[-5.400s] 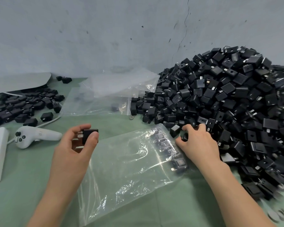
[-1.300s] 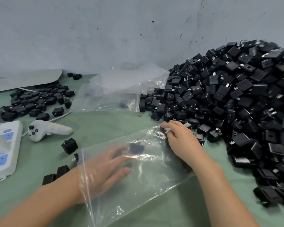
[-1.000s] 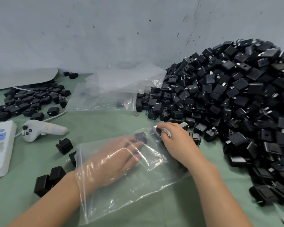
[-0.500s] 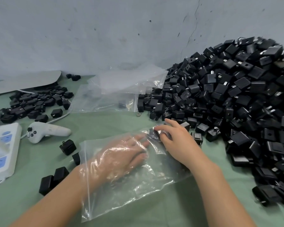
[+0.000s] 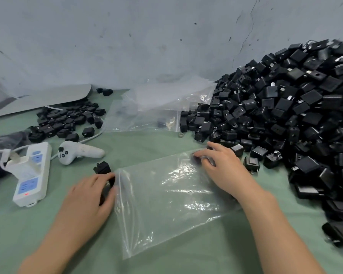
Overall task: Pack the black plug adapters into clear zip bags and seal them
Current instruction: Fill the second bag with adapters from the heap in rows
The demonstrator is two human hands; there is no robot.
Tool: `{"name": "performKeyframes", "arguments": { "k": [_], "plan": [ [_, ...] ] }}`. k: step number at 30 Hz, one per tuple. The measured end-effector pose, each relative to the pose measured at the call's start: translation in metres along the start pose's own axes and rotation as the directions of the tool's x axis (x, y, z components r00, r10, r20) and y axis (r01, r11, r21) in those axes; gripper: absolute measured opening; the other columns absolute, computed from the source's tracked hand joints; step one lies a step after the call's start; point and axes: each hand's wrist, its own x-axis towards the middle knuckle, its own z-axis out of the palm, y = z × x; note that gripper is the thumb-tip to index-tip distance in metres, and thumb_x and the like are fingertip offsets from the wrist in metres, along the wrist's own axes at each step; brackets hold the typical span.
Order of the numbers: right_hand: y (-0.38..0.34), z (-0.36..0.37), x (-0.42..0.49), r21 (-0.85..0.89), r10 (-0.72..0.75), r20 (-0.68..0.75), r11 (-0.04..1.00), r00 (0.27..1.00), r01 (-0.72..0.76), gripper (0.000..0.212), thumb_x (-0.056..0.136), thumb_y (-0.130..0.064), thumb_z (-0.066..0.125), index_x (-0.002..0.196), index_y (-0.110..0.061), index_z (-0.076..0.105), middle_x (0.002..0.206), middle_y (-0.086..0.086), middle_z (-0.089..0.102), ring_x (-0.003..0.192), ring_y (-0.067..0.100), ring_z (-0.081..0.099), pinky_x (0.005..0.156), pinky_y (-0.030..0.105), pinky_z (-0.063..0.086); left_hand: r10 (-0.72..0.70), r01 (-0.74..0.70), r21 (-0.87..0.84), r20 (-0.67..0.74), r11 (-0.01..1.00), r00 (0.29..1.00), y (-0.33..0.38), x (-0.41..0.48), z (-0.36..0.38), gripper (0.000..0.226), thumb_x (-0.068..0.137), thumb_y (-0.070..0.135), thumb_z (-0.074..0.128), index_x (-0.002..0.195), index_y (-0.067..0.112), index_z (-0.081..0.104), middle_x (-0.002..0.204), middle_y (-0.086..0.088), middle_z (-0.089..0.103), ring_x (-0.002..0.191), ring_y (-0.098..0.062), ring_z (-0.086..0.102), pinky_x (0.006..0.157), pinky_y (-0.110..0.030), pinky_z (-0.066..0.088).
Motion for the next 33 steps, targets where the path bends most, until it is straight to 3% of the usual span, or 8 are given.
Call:
{"name": "performKeyframes", "arguments": {
  "k": [7, 13, 16, 20, 22, 26, 30, 33],
  "plan": [
    [-0.002, -0.001, -0.002, -0.006, -0.003, -0.004, 1.0, 1.0, 0.003, 0.036, 0.105, -0.028, 0.04, 0.131, -0.043, 0.06, 0.159, -0.005, 0.033, 0.148, 0.021, 0.022, 0.121, 0.046, 0.022, -0.102, 0.1, 0.051, 0.033, 0.994, 0.994, 0.002, 0.011, -0.006, 0.038, 0.093, 0.047, 0.058, 0.126, 0.027, 0.06, 0.113, 0.004, 0.067, 0.106, -0.023, 0.06, 0.089, -0.039, 0.042],
    [-0.003, 0.001, 0.001, -0.024, -0.001, -0.01, 1.0, 1.0, 0.0, 0.035, 0.104, -0.028, 0.041, 0.13, -0.041, 0.061, 0.158, -0.004, 0.035, 0.147, 0.022, 0.024, 0.12, 0.043, 0.023, 0.007, -0.005, 0.03, -0.048, 1.0, 0.999, -0.004, -0.006, -0.014, 0.051, 0.091, 0.07, 0.04, 0.097, 0.03, 0.07, 0.088, 0.011, 0.064, 0.086, -0.02, 0.059, 0.082, -0.035, 0.033],
    [-0.004, 0.003, 0.001, -0.011, 0.004, -0.006, 1.0, 1.0, -0.004, 0.035, 0.104, -0.027, 0.041, 0.13, -0.041, 0.06, 0.158, -0.004, 0.035, 0.147, 0.021, 0.023, 0.119, 0.045, 0.023, 0.074, -0.074, -0.007, -0.025, 0.997, 0.997, 0.002, -0.006, -0.014, 0.05, 0.089, 0.068, 0.041, 0.103, 0.03, 0.07, 0.101, 0.014, 0.065, 0.099, -0.013, 0.057, 0.093, -0.036, 0.035],
    [-0.004, 0.004, 0.002, -0.033, -0.004, -0.018, 0.999, 1.0, 0.004, 0.036, 0.104, -0.028, 0.041, 0.131, -0.041, 0.06, 0.157, -0.003, 0.036, 0.148, 0.021, 0.023, 0.12, 0.046, 0.023, 0.163, -0.152, -0.107, 0.112, 0.983, 0.98, 0.006, -0.003, -0.012, 0.044, 0.093, 0.062, 0.031, 0.126, 0.044, 0.056, 0.074, 0.019, 0.056, 0.088, 0.006, 0.048, 0.092, -0.025, 0.03],
    [-0.005, 0.005, 0.003, -0.067, -0.016, -0.036, 0.998, 0.999, 0.013, 0.036, 0.104, -0.029, 0.04, 0.131, -0.04, 0.06, 0.156, -0.003, 0.038, 0.147, 0.021, 0.024, 0.121, 0.045, 0.021, 0.176, -0.162, -0.097, 0.159, 0.982, 0.971, 0.008, 0.0, -0.01, 0.051, 0.088, 0.071, 0.025, 0.132, 0.052, 0.044, 0.077, 0.017, 0.057, 0.091, 0.002, 0.045, 0.087, -0.021, 0.028],
    [-0.008, 0.009, 0.005, -0.073, -0.06, -0.073, 0.996, 0.996, 0.054, 0.035, 0.104, -0.029, 0.04, 0.128, -0.039, 0.063, 0.155, -0.004, 0.04, 0.146, 0.018, 0.025, 0.122, 0.04, 0.016, 0.129, -0.053, -0.28, 0.259, 0.958, 0.957, 0.013, 0.015, -0.005, 0.052, 0.071, 0.091, 0.038, 0.104, 0.053, 0.05, 0.101, 0.036, 0.058, 0.101, 0.003, 0.047, 0.08, -0.019, 0.04],
    [-0.017, 0.01, 0.005, -0.063, -0.104, -0.116, 0.993, 0.988, 0.097, 0.033, 0.103, -0.028, 0.043, 0.126, -0.037, 0.065, 0.152, -0.007, 0.043, 0.143, 0.014, 0.027, 0.119, 0.033, 0.015, 0.263, -0.141, -0.343, 0.341, 0.929, 0.902, 0.026, 0.029, -0.006, 0.05, 0.078, 0.082, 0.043, 0.11, 0.046, 0.057, 0.106, 0.032, 0.063, 0.101, 0.009, 0.057, 0.087, -0.023, 0.046],
    [-0.038, 0.017, -0.001, -0.018, -0.222, -0.155, 0.975, 0.963, 0.222, 0.033, 0.102, -0.026, 0.047, 0.129, -0.033, 0.064, 0.147, -0.006, 0.049, 0.14, 0.015, 0.033, 0.119, 0.033, 0.018, 0.246, -0.129, -0.298, 0.398, 0.946, 0.884, 0.03, 0.041, -0.002, 0.034, 0.085, 0.073, 0.05, 0.113, 0.055, 0.046, 0.102, 0.036, 0.062, 0.099, 0.013, 0.057, 0.082, -0.01, 0.044]
  ]
}}
